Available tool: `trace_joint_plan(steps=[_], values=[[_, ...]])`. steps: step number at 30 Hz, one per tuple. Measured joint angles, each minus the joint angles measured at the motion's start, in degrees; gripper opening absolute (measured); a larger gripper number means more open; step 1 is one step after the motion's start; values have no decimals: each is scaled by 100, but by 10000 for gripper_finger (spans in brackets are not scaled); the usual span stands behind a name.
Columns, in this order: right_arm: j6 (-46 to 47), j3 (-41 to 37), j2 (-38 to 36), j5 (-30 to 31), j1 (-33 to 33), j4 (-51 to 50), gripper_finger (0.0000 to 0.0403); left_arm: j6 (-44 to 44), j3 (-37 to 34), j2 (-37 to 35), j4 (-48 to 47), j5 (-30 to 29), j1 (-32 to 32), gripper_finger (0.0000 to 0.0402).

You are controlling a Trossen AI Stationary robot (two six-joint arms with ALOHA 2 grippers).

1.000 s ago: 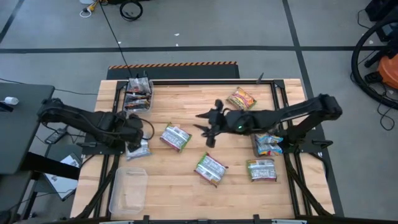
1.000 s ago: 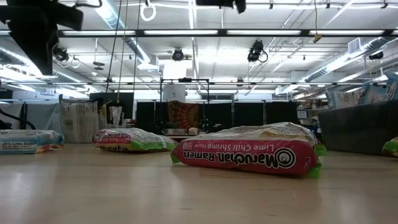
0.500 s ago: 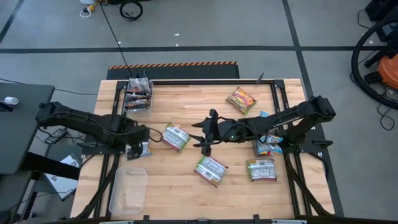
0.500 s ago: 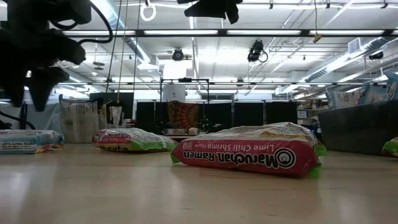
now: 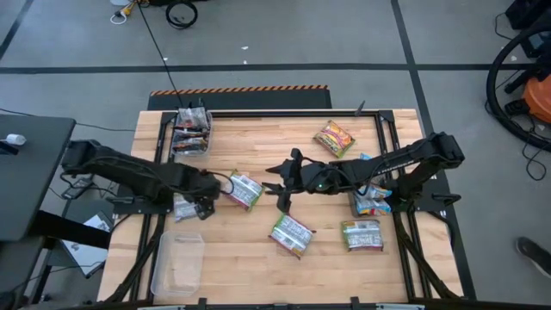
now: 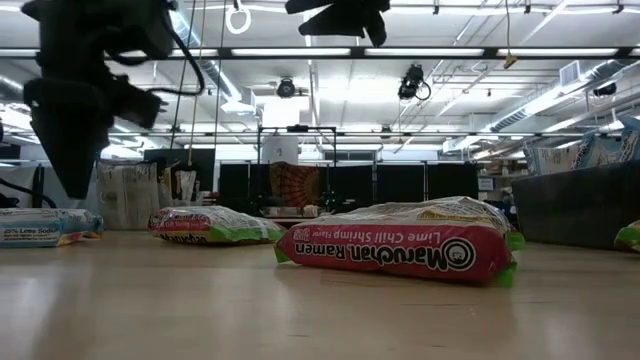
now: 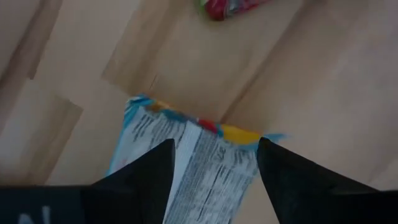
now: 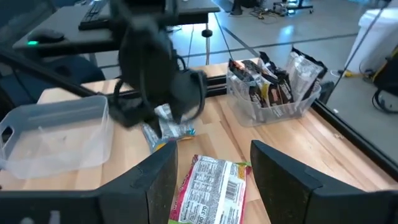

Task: Sort Maruchan noodles
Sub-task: Put the blue noodle pack into the black bin

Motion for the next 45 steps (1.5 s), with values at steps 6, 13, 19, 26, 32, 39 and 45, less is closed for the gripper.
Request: trace_joint_plan(steps=[6,13,19,26,32,39,45], values=[[137,2,-7,-155,-26,-195,207,-1123,168,1044,-57,-48,102,231],[131,2,-7,-337,-27,-330,206,-2159,325,1424,-67,-241,-25,226],[-155,0,-91,-388,-2,-408,206,-2621,461,1532,-34,-261,-310,153],[-334,0,-861,-621,219,-1187,206,-2646,523,1585,-130,-377,-361,27],[-355,5,-1612,-630,395,-2352,206,-2633,1622,1598,-514,-526,-103,8],[331,4,-2111,-579,856,-4402,206,-2654,3400,1588,-574,-1227,37,7],[1861,-250,-2393,444,1297,-4096,210,-2843,4215,1583,561,-2656,23,7]])
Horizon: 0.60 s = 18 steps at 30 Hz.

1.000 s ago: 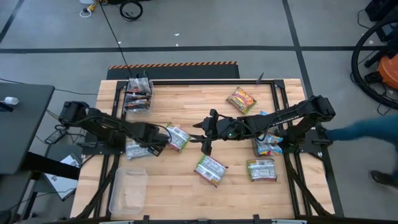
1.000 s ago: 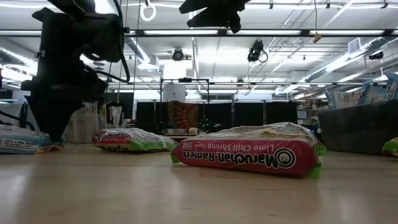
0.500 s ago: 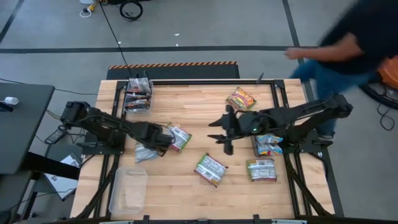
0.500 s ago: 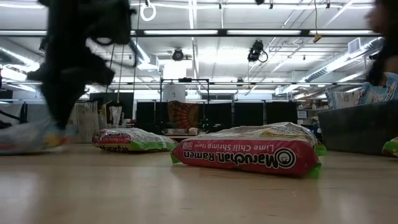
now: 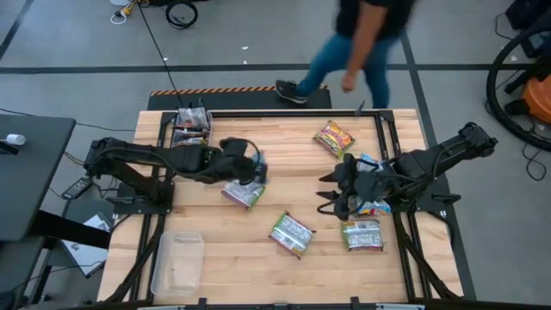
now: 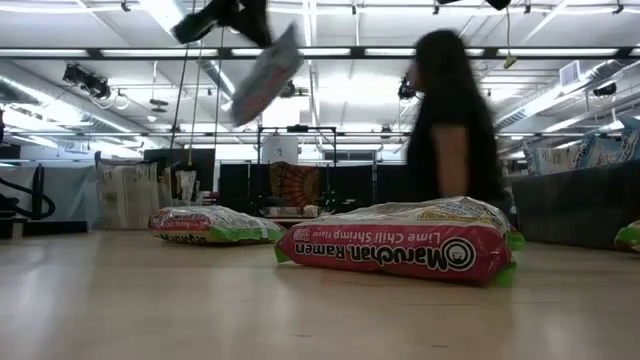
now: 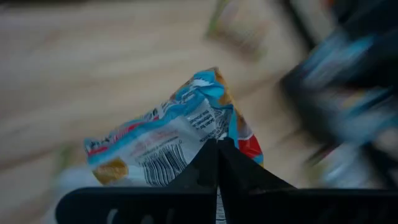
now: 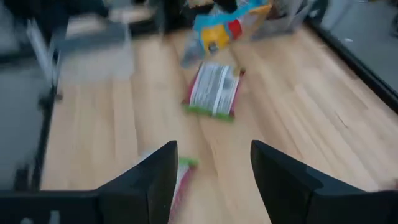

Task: Sort Maruchan noodles
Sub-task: Put the blue noodle pack into the black bin

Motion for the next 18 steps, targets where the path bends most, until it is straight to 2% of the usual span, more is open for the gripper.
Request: trace_joint_plan(steps=[2,5,9,15,18], values=[[-201,-84,29,211,39,197,219,194,1,0,810,-222,68,7],[-1013,-91,117,477,24,525,241,789,1,66,1964,-485,219,6],[-1591,-96,95,753,-143,1480,282,1713,-1,92,3293,-436,479,6],[-2337,-96,15,1762,-437,2755,355,2578,-1,94,4481,-454,700,6],[-2666,-96,21,1807,-779,3370,378,2866,1,150,4797,-452,767,6]])
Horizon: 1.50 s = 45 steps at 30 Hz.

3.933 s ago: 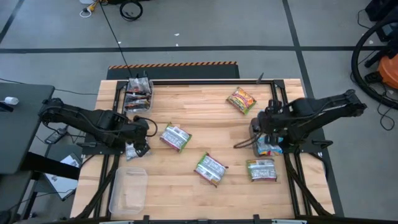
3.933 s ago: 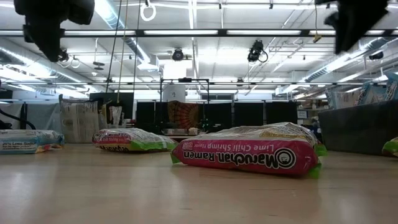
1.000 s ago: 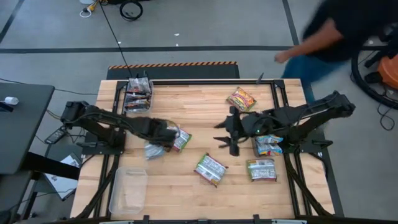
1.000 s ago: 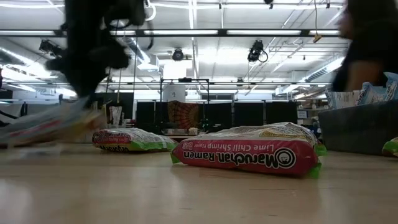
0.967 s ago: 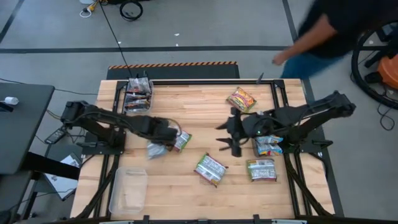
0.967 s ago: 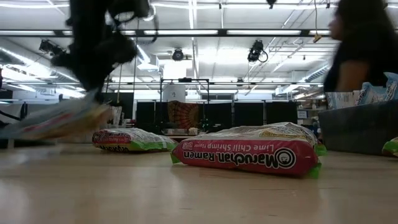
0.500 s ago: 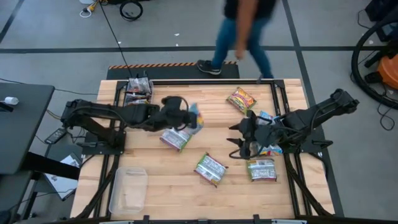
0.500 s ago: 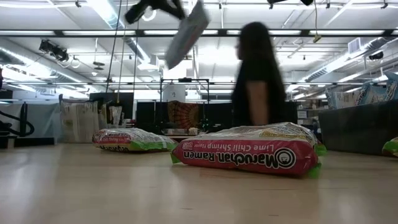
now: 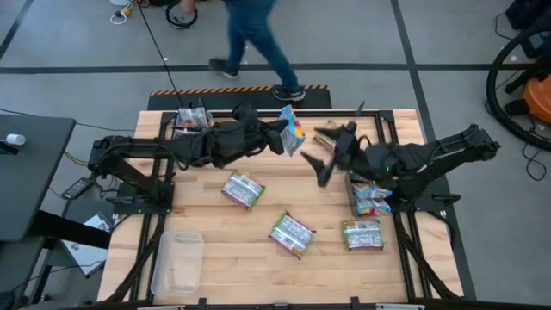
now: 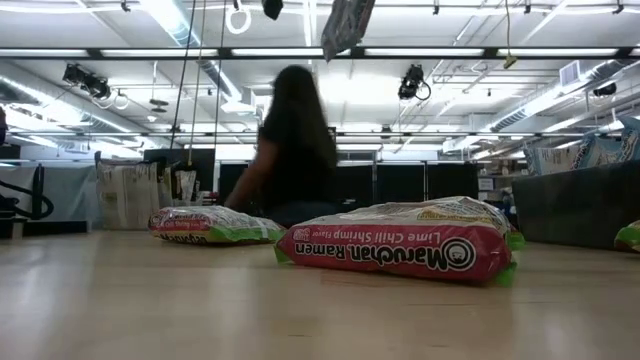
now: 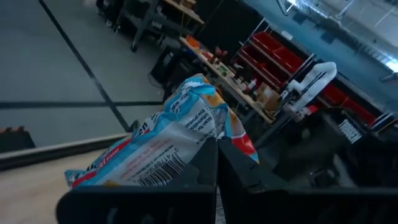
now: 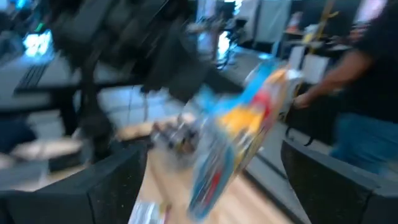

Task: Sort Maruchan noodles
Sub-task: Put the blue noodle pack into the black bin

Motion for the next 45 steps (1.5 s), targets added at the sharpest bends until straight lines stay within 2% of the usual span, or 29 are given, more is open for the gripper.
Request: trace_joint_plan(steps=[5,9,16,19,26,32,36,41,43,45], values=[[-159,0,-2,-462,-689,571,384,108,-2,164,318,-2,77,6],[-311,2,6,-1006,-1083,380,372,124,-2,326,696,11,138,6],[-289,2,10,-1258,-1463,205,349,232,0,435,1059,12,256,6],[-272,2,61,-1277,-1592,173,336,353,-4,484,1387,246,270,6],[46,0,133,-1421,-1770,205,275,354,-2,609,1553,479,274,6],[85,0,131,-1420,-1774,240,180,457,-2,609,1536,679,272,11],[90,0,105,-1489,-1774,144,124,680,-1,552,1395,952,275,42],[420,0,-163,-1769,-1751,-522,123,977,-3,52,660,1349,309,114],[489,0,-395,-1814,-1690,-1178,123,1300,-3,-313,252,1387,297,146],[484,0,-682,-1815,-1558,-1977,123,1767,0,-730,-234,1691,254,172]])
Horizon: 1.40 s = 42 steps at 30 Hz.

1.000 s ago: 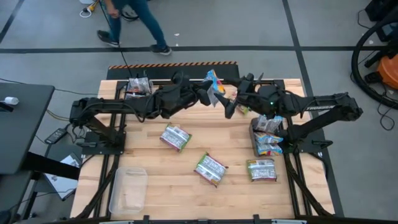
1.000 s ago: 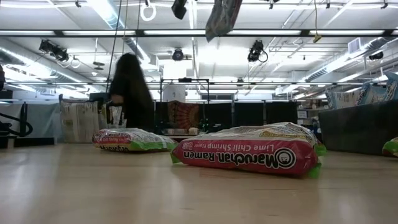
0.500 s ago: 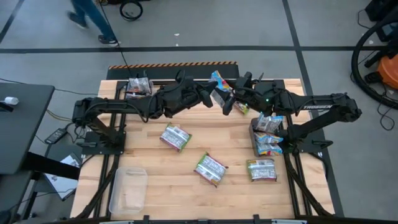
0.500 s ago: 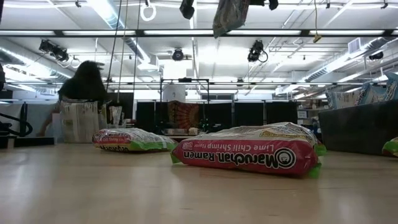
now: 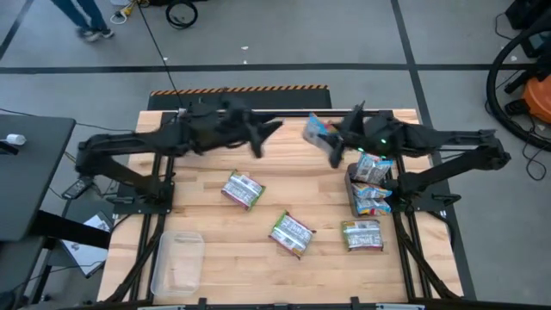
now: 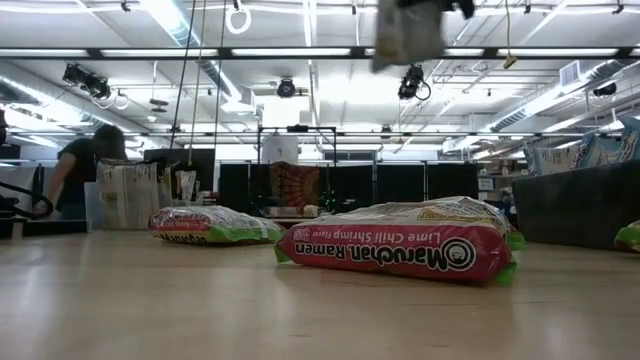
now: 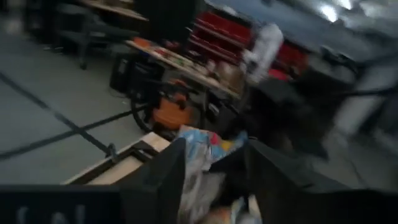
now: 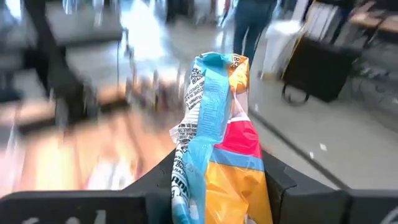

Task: Sort Maruchan noodles
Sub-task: Put the blue noodle pack into the black bin

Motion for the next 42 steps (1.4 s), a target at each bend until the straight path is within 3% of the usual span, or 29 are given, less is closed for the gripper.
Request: trace_joint_plan(steps=[5,8,11,16,24,27,31,38,42], values=[[67,0,-918,-569,405,-2610,124,289,0,-780,-863,1067,-341,199],[191,0,-1397,-850,544,-4117,125,419,0,-1007,-1098,1113,-700,198],[100,-81,-1695,-1086,605,-4962,126,642,0,-1025,-1093,960,-1060,191],[-433,-743,-1910,-1619,611,-4745,127,864,-2,-885,-1103,650,-1424,186],[-800,-1745,-1650,-1473,394,-4191,128,846,-2,-769,-1101,586,-1528,185],[-1028,-1977,-1549,-1547,218,-3577,129,891,-2,-769,-1108,584,-1528,185],[-990,-2224,-1488,-1698,12,-3465,129,902,-2,-769,-1112,583,-1525,185],[-896,-2249,-1566,-1671,-150,-3071,144,939,-2,-782,-1412,650,-1525,185],[-859,-1918,-1457,-1774,-269,-3855,173,942,-20,-775,-1756,809,-1517,185]])
